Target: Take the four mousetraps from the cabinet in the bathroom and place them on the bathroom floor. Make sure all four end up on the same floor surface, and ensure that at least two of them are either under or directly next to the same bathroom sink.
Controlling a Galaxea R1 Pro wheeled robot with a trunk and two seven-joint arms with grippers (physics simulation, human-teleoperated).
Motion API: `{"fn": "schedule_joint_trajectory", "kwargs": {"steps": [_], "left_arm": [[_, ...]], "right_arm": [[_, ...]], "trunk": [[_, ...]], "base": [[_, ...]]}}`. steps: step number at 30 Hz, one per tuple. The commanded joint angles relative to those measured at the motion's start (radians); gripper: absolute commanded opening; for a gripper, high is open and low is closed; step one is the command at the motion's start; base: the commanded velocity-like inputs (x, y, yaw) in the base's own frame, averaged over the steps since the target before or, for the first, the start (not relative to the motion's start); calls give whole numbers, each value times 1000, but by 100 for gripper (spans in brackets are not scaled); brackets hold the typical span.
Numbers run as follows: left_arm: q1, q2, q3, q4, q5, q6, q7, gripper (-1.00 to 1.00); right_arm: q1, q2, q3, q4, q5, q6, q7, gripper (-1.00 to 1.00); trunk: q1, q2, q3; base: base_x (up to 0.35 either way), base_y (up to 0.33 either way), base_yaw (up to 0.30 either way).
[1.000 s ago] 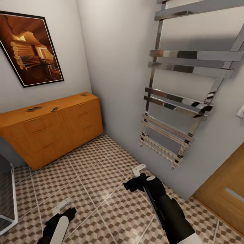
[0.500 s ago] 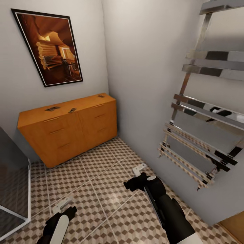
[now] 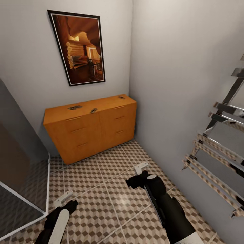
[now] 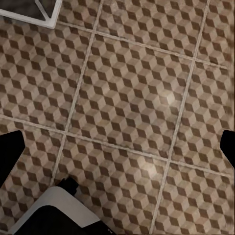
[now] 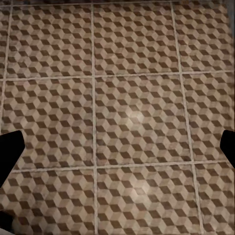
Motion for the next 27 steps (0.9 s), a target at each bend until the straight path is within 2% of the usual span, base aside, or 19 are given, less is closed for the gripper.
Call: {"fn": "schedule_joint_trajectory", "kwargs": {"steps": [1, 3, 4, 5, 7, 11, 12, 14, 17, 20, 21, 25, 26, 27], "left_arm": [[-1, 0, 0, 0, 0, 1, 0, 100], [-52, -2, 1, -11, 6, 27, 4, 100], [-123, -4, 2, -22, 17, 86, 21, 100], [-159, -6, 2, -31, 23, 121, 38, 100], [-217, -13, 1, -58, 37, 183, 84, 100], [-278, -32, -19, -105, 84, 246, 167, 100], [-293, -37, -39, -116, 108, 261, 191, 100], [-302, -40, -58, -121, 124, 267, 207, 100], [-308, -42, -73, -120, 135, 261, 217, 100], [-313, -43, -90, -111, 144, 243, 226, 100], [-313, -43, -90, -111, 144, 243, 226, 100], [-305, -43, -101, -100, 149, 228, 231, 100], [-297, -43, -102, -98, 150, 225, 232, 100], [-297, -43, -102, -98, 150, 225, 232, 100]], "right_arm": [[0, 0, 0, 0, -1, 0, -1, 100], [-15, 11, -7, -8, -11, 15, -36, 100], [-53, 34, -14, -8, -24, 43, -78, 100], [-78, 45, -17, -4, -30, 62, -103, 100], [-132, 48, -20, 12, -40, 98, -155, 100], [-222, 48, -26, 59, -85, 139, -235, 100], [-247, 48, -28, 72, -125, 150, -261, 100], [-262, 48, -29, 73, -162, 156, -288, 100], [-267, 48, -27, 48, -187, 160, -322, 100], [-223, 48, -24, -35, -213, 162, -377, 100], [-223, 48, -24, -35, -213, 162, -377, 100], [-100, 48, -18, -151, -227, 148, -421, 100], [-75, 48, -16, -174, -228, 140, -428, 100], [-75, 48, -16, -174, -228, 140, -428, 100]], "trunk": [[0, 0, 0], [0, 0, 0], [0, 0, 0], [0, 0, 0], [0, 0, 0], [0, 0, 0], [0, 0, 0], [0, 0, 0], [0, 0, 0], [0, 0, 0], [0, 0, 0], [0, 0, 0], [0, 0, 0], [0, 0, 0]], "base": [[53, 51, 256], [38, 36, 202], [22, 21, 115], [17, 17, 92], [13, 12, 66], [7, 6, 35], [3, 3, 15], [2, 2, 11], [2, 1, 8], [1, 1, 4], [1, 1, 3], [0, 0, 2], [0, 0, 1], [0, 0, 1]]}}
